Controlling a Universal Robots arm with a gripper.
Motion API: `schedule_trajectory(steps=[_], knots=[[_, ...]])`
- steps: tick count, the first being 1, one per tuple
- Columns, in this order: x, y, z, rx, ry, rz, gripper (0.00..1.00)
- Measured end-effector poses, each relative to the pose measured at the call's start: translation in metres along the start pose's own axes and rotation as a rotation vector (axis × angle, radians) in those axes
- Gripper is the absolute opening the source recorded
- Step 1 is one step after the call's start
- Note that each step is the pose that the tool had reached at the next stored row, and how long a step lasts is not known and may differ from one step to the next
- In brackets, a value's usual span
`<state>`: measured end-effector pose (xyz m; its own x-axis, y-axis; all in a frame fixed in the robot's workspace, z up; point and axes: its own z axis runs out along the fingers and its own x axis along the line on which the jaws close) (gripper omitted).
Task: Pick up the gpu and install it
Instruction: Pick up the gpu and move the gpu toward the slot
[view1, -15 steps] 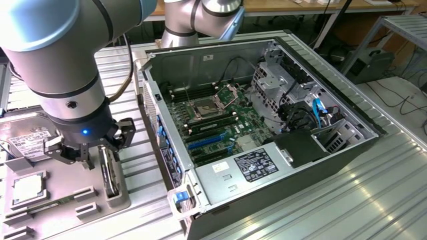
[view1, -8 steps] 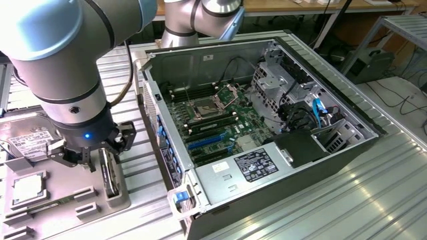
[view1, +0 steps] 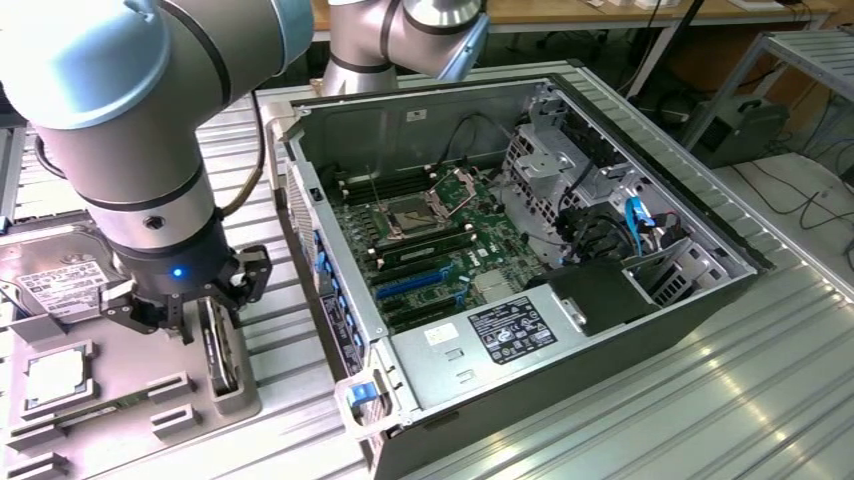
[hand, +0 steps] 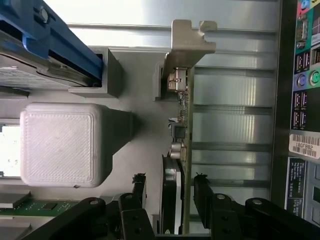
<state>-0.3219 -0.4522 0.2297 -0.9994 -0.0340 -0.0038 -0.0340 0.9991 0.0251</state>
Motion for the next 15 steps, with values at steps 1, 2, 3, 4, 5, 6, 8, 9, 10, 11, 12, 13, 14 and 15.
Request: schedule_trajectory(steps=[1, 2, 3, 4, 5, 6, 8, 9, 10, 11, 12, 13, 14, 15], knots=[[0.0, 0.0, 0.0009, -0.0001, 0.0005, 0.0, 0.51], [0.0001, 0.0, 0.0013, 0.0, 0.0011, 0.0, 0.51], [0.0001, 0.0, 0.0013, 0.0001, 0.0018, 0.0, 0.51], [0.0001, 0.0, 0.0013, 0.0001, 0.0019, 0.0, 0.51], [0.0001, 0.0, 0.0013, 0.0001, 0.0019, 0.0, 0.51], [0.0, 0.0, 0.0013, 0.0, 0.0019, 0.0, 0.51], [0.0, 0.0, 0.0014, -0.0001, 0.0018, 0.0, 0.51], [0.0, 0.0, 0.0014, -0.0001, 0.0018, 0.0, 0.51], [0.0, 0.0, 0.0014, -0.0001, 0.0018, 0.0, 0.51], [0.0, -0.0001, 0.0014, -0.0001, 0.0018, 0.0, 0.51], [0.0, 0.0, 0.0014, -0.0001, 0.0018, 0.0, 0.49], [0.0, 0.0, 0.0014, -0.0001, 0.0018, 0.0, 0.43], [0.0, 0.0, 0.0014, -0.0001, 0.0017, 0.0, 0.36], [0.0, 0.0, 0.0014, -0.0001, 0.0017, 0.0, 0.36]])
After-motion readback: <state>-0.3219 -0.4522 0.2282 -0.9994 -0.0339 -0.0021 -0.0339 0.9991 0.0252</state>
